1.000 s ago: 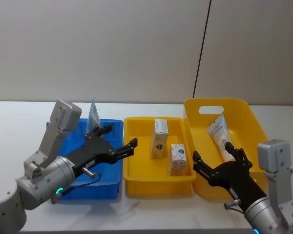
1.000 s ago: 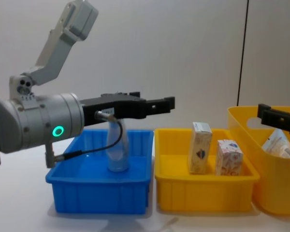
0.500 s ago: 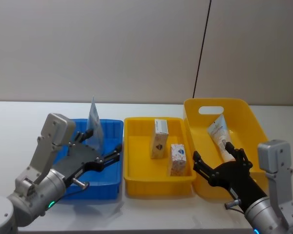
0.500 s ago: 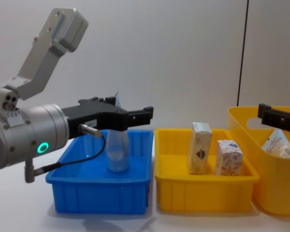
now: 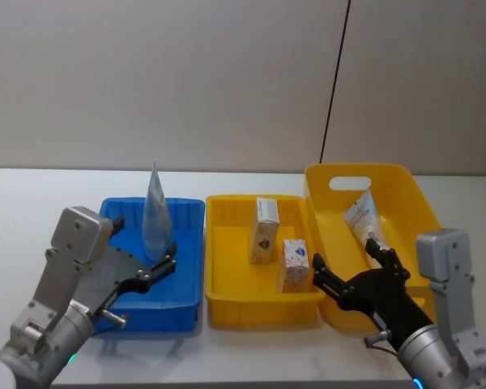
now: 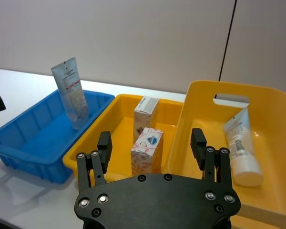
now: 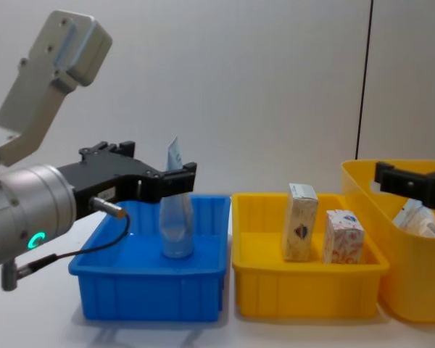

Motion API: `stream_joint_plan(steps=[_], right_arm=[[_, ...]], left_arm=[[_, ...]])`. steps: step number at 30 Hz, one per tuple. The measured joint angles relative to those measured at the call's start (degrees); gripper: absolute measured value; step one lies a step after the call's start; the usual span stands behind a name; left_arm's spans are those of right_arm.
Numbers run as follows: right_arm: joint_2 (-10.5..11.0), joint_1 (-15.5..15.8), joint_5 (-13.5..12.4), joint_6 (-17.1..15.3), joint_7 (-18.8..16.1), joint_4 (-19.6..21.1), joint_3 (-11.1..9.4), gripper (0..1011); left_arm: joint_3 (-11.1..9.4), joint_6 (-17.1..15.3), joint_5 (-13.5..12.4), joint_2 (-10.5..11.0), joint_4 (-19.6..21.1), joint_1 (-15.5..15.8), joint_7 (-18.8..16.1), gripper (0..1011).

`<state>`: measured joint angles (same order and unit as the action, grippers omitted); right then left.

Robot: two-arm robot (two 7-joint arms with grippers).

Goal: Bimanual collaborative sorting of washing and personal care products

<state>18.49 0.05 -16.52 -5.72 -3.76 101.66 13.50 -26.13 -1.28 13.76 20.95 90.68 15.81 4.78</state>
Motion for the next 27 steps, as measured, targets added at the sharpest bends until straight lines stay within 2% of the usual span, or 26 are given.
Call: stream_joint_plan(steps=[6,10,20,27], right_arm=[[-0.93,-1.49,0.30,-3.60,0.42,-0.17,1.26,1002],[-1.67,-2.78,1.16,-6.14,0.94,-0.91,2.33,1002],[-3.19,-4.63,3.71,-10.27,3.20,-3.11,4.18,1002],[-3.95,-5.21,5.29,-11.56,4.48,-4.75,4.97,1002]], left_arm=[[0.09,0.41,-1.72,0.71,1.91,-1.70,-3.14,1001],[0.12,0.52,-2.17,0.89,2.41,-2.13,-3.97,1001],[0.11,0.54,-2.29,0.95,2.50,-2.22,-4.16,1001],[0.10,0.54,-2.29,0.95,2.50,-2.23,-4.16,1001]])
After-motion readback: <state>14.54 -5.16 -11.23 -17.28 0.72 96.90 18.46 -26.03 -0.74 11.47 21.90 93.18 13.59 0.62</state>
